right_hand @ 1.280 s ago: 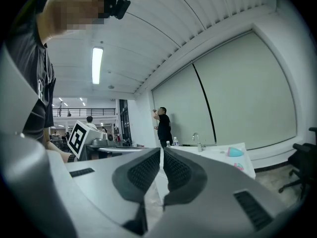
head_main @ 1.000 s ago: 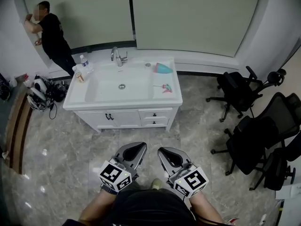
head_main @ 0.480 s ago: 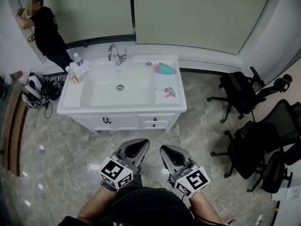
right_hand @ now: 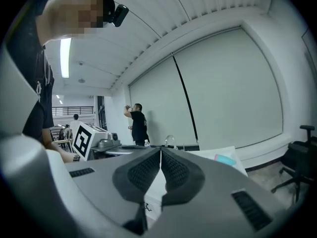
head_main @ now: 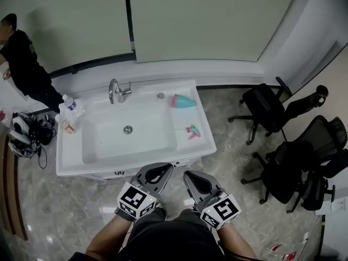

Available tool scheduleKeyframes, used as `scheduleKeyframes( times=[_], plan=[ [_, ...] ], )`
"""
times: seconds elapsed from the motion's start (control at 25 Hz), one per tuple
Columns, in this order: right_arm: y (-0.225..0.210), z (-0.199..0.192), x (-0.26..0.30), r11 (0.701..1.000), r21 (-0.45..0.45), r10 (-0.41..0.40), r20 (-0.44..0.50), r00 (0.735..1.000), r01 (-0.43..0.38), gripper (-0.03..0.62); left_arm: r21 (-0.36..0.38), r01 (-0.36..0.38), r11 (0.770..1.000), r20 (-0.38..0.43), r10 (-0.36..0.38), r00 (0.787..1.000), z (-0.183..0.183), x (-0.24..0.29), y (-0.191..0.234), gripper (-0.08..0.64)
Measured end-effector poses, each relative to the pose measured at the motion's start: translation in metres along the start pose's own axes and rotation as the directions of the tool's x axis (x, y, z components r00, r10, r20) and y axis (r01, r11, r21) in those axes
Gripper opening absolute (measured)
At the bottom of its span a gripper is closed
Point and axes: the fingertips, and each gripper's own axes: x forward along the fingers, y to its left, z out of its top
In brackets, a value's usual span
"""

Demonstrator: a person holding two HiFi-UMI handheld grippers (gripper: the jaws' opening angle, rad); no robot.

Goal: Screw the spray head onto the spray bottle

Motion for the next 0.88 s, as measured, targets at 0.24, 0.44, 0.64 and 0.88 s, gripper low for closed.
scheduleKeyframes(
  times=[0.24,0.44,0.64,0.88],
  plan=[
    [-0.054,0.000,0.041,0.997,0.048,-0.060,-0.016,0.998,0.061,0.000,0.047,0.052,0.998,-0.119,-0.046,0.992,-0.013,0.075,0.080,0.005],
    [-0.119,-0.005,0.072,0.993,0.101,-0.055,-0.046,0.997,0.059,0.000,0.103,0.026,0.994,-0.220,-0.003,0.976,-0.026,0.161,0.154,0.029],
    [-0.193,-0.007,0.094,0.995,0.100,-0.018,-0.074,0.997,0.026,0.000,0.216,-0.022,0.976,-0.315,0.091,0.945,-0.041,0.237,0.208,0.061],
    [-0.267,-0.057,0.120,0.990,0.142,0.028,-0.236,0.971,0.006,0.000,0.463,0.070,0.884,-0.483,0.185,0.856,-0.080,0.320,0.267,0.143]
  ],
)
